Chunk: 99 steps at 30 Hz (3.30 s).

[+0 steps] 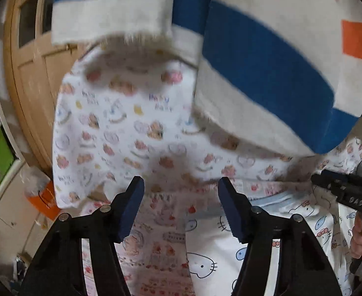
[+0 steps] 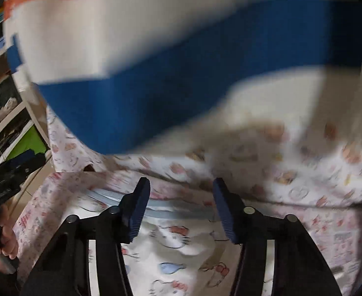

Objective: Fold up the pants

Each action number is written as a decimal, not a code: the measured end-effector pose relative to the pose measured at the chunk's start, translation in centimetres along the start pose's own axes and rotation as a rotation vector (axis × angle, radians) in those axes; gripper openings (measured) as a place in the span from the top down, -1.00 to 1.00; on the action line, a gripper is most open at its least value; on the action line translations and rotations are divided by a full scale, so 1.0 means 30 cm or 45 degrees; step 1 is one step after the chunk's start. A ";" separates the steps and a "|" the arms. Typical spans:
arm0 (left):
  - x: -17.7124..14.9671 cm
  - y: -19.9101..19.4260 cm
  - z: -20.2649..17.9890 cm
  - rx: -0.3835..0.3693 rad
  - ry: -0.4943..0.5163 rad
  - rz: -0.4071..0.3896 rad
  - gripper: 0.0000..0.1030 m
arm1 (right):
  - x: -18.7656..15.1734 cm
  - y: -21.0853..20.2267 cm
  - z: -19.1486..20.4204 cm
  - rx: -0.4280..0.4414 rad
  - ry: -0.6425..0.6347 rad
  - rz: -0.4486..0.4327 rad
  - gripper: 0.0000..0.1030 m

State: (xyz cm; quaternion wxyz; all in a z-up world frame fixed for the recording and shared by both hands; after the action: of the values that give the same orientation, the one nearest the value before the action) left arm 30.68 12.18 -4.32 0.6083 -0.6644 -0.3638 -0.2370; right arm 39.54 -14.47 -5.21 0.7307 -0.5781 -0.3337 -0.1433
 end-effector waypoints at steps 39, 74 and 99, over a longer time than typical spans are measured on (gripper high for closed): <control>-0.176 0.247 -0.068 -0.344 -0.154 0.382 0.91 | -0.062 0.020 -0.074 0.020 -0.068 0.061 -0.26; -0.093 0.180 -0.016 0.005 0.051 0.169 0.90 | -0.124 0.116 0.002 -0.121 -0.224 0.129 0.84; 0.007 -0.067 -0.239 -0.172 0.144 -0.029 -0.05 | -0.047 -0.501 -0.437 -0.416 0.072 -0.322 -0.26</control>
State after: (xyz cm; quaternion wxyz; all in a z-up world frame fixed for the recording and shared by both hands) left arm 30.17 5.18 -1.82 0.5789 -0.6853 -0.3197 -0.3050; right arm 33.78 -31.40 3.71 0.6125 -0.6382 -0.3552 -0.3023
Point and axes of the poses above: each gripper's, at about its wrist camera, not at the fingertips, and y roughly the way its jaws point, z to its left, x to its top, the point moved 7 cm from there along y, roughly the way its jaws point, and after that the axes turned 3 degrees about -y, right-handed, at the moved point
